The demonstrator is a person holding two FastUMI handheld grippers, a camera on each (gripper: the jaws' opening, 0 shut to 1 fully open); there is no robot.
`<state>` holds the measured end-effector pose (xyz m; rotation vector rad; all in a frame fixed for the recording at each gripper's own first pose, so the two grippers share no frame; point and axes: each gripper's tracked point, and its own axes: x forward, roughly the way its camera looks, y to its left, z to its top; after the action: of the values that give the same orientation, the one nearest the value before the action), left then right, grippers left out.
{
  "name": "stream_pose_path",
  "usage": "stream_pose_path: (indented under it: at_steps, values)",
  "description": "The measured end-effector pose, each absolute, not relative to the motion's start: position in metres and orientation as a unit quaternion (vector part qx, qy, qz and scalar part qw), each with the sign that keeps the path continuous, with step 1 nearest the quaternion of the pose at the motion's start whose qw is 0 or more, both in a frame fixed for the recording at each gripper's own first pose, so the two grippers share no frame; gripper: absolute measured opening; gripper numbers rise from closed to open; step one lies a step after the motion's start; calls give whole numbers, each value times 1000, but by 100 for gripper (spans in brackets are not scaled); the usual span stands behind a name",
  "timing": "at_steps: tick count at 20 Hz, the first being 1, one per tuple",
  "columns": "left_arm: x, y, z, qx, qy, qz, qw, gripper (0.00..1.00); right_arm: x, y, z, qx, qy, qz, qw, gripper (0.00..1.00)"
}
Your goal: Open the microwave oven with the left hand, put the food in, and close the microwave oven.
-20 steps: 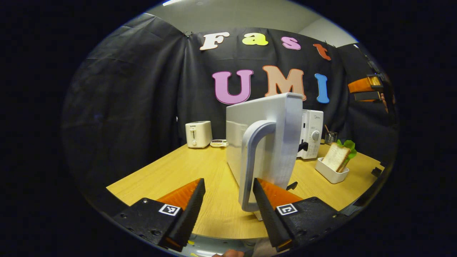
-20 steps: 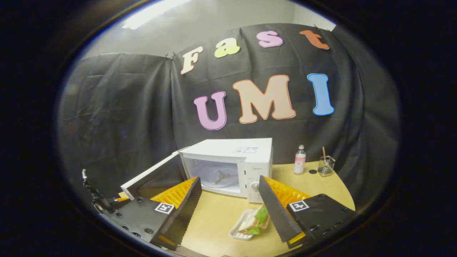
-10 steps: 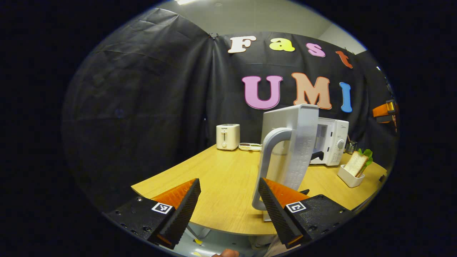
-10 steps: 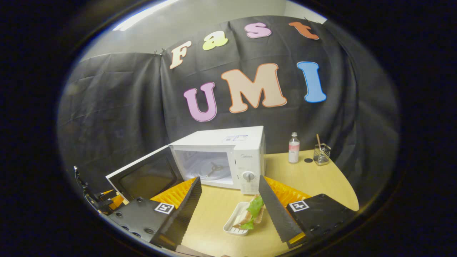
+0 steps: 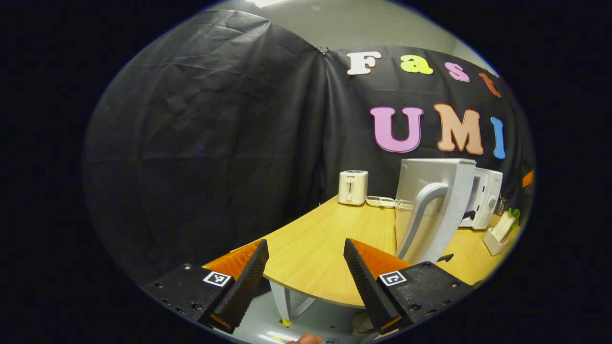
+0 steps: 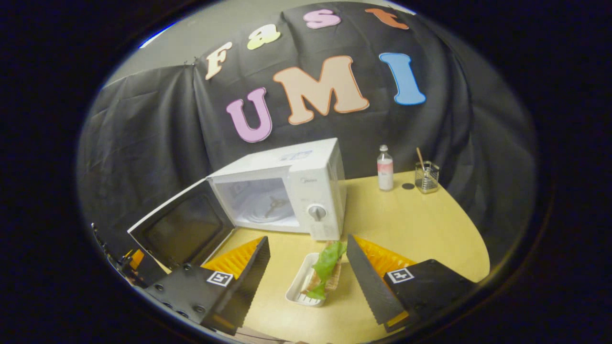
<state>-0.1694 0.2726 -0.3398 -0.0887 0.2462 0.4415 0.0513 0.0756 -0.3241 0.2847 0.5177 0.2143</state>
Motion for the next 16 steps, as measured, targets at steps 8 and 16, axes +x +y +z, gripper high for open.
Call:
stream_pose_path:
  at_steps: [8, 16]
  values:
    - [-127, 236, -276, -31, 60, 200, 978, 95, 57, 72, -394, 141, 379, 118, 907, 93]
    - [-105, 237, -251, -25, 26, 231, 972, 95, 60, 77, -439, 178, 453, 115, 866, 93]
